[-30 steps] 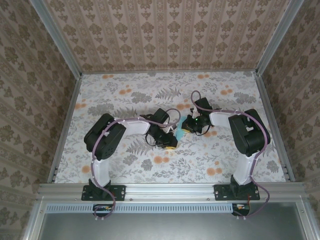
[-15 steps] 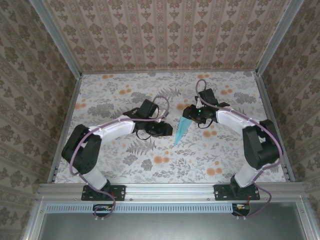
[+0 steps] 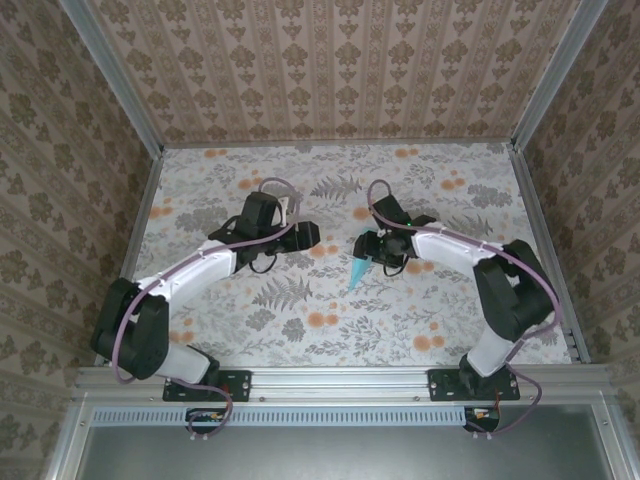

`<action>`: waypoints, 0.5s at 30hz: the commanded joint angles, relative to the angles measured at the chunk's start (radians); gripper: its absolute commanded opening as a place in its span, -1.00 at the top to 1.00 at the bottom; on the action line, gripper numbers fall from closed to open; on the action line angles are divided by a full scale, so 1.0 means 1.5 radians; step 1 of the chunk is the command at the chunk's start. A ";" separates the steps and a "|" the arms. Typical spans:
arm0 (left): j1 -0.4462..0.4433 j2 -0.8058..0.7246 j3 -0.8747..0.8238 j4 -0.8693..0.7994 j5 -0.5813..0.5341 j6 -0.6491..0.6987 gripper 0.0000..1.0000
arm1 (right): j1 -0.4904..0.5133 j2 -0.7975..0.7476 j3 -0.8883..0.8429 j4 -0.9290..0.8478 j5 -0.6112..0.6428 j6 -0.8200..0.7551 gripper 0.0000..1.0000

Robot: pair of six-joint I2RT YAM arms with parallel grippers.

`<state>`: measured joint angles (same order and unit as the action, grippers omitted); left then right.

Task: Fold a paper plane with a square sheet of paper (fold left side to right side)
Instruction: Pick up the paper plane at the center of the table.

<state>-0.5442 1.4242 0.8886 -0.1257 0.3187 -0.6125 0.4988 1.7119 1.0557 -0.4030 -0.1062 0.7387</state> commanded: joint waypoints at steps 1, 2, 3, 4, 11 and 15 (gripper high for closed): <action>0.010 -0.024 -0.020 0.006 -0.017 -0.001 -0.49 | 0.014 0.031 0.042 -0.047 0.050 0.008 -0.10; 0.011 -0.028 -0.024 0.006 -0.018 -0.002 -0.50 | 0.015 0.039 0.043 -0.047 0.051 0.010 -0.02; 0.014 -0.031 -0.027 0.005 -0.019 -0.002 -0.51 | 0.016 0.044 0.043 -0.044 0.045 0.011 0.07; 0.015 -0.034 -0.029 0.004 -0.019 -0.002 -0.51 | 0.017 0.046 0.043 -0.040 0.038 0.010 0.17; 0.025 -0.040 -0.025 -0.006 -0.021 0.001 -0.53 | 0.029 -0.013 0.074 -0.036 -0.015 -0.028 0.89; 0.037 -0.055 -0.025 -0.010 -0.027 0.002 -0.54 | 0.033 -0.066 0.064 0.005 -0.105 -0.017 0.99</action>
<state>-0.5053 1.3865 0.8520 -0.1295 0.2939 -0.6128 0.5377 1.6920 1.1324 -0.4232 -0.1566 0.7132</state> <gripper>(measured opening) 0.768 0.049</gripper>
